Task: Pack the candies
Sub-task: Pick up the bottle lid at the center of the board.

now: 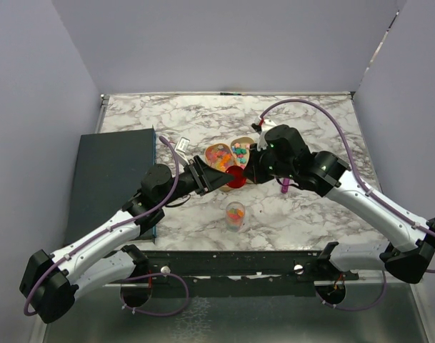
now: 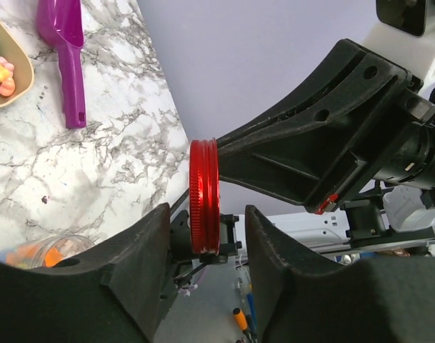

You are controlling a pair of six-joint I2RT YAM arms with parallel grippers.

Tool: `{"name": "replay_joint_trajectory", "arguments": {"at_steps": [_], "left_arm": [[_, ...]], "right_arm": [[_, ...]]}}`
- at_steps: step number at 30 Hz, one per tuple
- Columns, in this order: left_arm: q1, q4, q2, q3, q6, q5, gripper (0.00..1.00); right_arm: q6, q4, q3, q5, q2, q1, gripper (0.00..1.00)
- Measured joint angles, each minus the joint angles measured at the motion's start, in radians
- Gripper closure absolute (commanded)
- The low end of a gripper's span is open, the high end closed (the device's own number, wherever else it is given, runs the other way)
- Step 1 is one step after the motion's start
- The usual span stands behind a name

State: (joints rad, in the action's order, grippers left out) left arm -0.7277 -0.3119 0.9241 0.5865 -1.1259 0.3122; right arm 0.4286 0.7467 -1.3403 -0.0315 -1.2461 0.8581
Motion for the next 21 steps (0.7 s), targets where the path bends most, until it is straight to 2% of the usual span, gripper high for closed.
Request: {"name": "replay_joint_trajectory", "arguments": {"at_steps": [3,8,10,11,14,15,17,19,21], "left_arm": [[0.0,-0.001,0.0,0.0,-0.002,0.0,0.62],[0.0,-0.002,0.0,0.0,-0.004,0.0,0.77],[0.0,-0.002,0.0,0.0,-0.005,0.0,0.94],[0.0,-0.001,0.0,0.0,-0.008,0.0,1.0],[0.001,-0.001,0.0,-0.001,-0.005,-0.002,1.0],[0.001,0.0,0.0,-0.001,-0.01,-0.002,1.0],[0.001,0.0,0.0,-0.002,-0.01,-0.003,1.0],[0.001,0.0,0.0,-0.002,-0.011,-0.003,1.0],[0.001,-0.001,0.001,-0.002,-0.014,-0.003,1.0]], "right_arm": [[0.0,0.003,0.0,0.0,-0.002,0.001,0.99],[0.0,0.004,0.0,-0.002,-0.004,0.005,1.0],[0.0,0.004,0.0,-0.005,-0.004,0.006,0.99],[0.0,0.004,0.0,-0.005,-0.004,0.006,0.99],[0.001,0.003,0.0,-0.007,-0.004,0.007,0.99],[0.0,0.004,0.0,-0.008,-0.004,0.007,0.96],[0.0,0.004,0.0,-0.008,-0.003,0.007,0.78],[-0.005,0.003,0.0,-0.008,0.001,0.007,0.65],[-0.024,-0.001,0.006,-0.008,0.015,0.007,0.59]]}}
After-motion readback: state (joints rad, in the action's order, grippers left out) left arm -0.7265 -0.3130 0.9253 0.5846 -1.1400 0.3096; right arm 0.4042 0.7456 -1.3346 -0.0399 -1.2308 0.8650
